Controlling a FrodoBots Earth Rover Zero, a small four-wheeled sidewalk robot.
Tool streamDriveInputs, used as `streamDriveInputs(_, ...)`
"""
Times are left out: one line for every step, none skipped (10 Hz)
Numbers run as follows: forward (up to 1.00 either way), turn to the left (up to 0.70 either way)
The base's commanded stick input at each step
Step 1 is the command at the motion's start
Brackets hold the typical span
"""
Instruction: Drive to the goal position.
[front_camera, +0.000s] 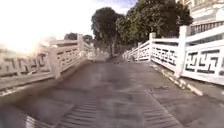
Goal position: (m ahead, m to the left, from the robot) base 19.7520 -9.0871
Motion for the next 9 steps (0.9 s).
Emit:
streamDriveInputs(0.45, 0.0)
streamDriveInputs(0.45, 0.0)
streamDriveInputs(0.45, 0.0)
streamDriveInputs(0.45, 0.0)
streamDriveInputs(0.45, 0.0)
streamDriveInputs(0.45, 0.0)
streamDriveInputs(0.45, 0.0)
streamDriveInputs(0.45, 0.0)
streamDriveInputs(0.45, 0.0)
